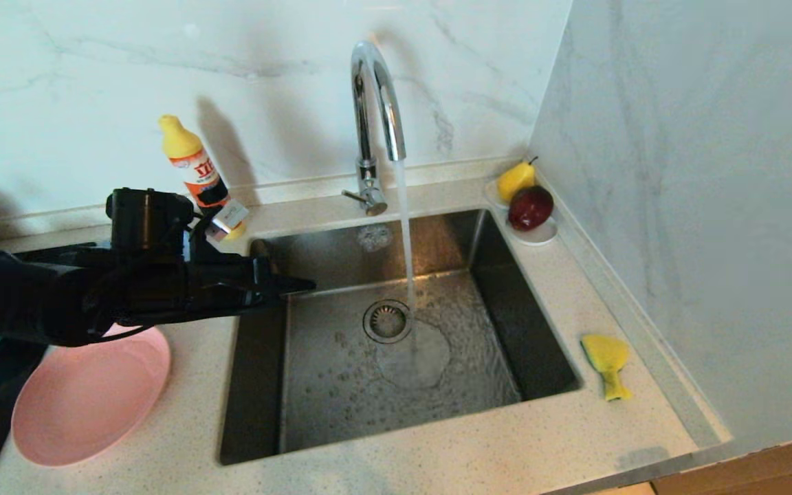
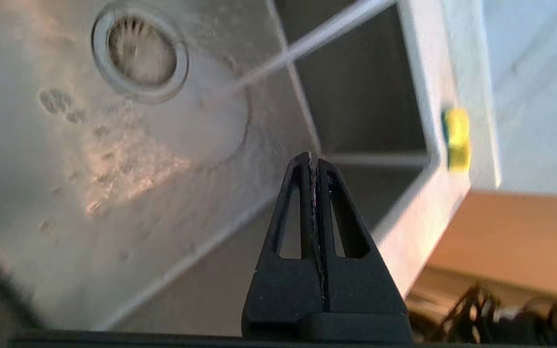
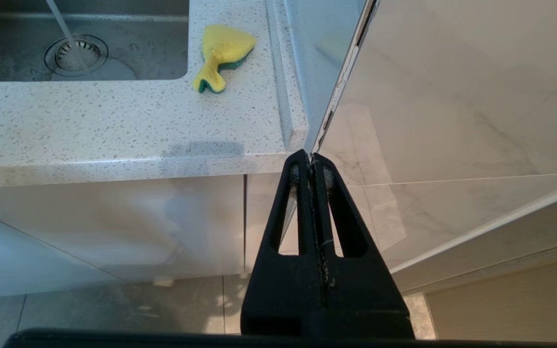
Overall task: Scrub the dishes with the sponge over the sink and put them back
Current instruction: Turn off the faucet
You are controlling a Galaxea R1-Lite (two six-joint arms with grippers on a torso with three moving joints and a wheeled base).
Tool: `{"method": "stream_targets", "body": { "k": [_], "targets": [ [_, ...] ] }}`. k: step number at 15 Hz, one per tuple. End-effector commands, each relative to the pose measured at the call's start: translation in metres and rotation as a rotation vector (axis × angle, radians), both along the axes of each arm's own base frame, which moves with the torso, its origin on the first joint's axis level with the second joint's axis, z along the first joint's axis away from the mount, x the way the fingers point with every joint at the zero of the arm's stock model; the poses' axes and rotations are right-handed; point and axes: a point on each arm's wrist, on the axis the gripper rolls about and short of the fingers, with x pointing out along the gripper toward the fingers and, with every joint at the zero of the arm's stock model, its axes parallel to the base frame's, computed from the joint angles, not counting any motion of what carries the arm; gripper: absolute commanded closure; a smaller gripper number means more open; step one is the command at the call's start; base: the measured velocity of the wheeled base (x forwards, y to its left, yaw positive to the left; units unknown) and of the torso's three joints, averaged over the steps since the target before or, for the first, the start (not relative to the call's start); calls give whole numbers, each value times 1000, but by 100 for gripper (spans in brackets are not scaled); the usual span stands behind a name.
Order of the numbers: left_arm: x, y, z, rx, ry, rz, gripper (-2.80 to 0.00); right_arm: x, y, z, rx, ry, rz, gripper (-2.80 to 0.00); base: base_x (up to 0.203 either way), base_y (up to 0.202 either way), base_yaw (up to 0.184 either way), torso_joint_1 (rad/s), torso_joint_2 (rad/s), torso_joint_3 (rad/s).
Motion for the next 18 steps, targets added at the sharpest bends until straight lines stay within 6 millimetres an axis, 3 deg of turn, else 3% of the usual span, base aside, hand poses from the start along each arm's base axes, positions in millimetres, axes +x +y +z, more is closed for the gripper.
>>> {"method": "stream_targets", "body": {
  "k": [1, 6, 13, 18],
  "targets": [
    [18, -3, -15, -43, -12, 14, 0, 0, 0, 0, -1, 2, 1, 0, 0, 0, 0, 0, 0, 0],
    [33, -17, -11, -139, -35, -3, 0, 0, 0, 0, -1, 2, 1, 0, 0, 0, 0, 0, 0, 0],
    [50, -22, 4, -217, -39, -2, 0, 0, 0, 0, -1, 2, 1, 0, 0, 0, 0, 0, 0, 0],
    [66, -25, 4, -290, -72, 7, 0, 0, 0, 0, -1, 2, 1, 0, 0, 0, 0, 0, 0, 0]
  ]
}}
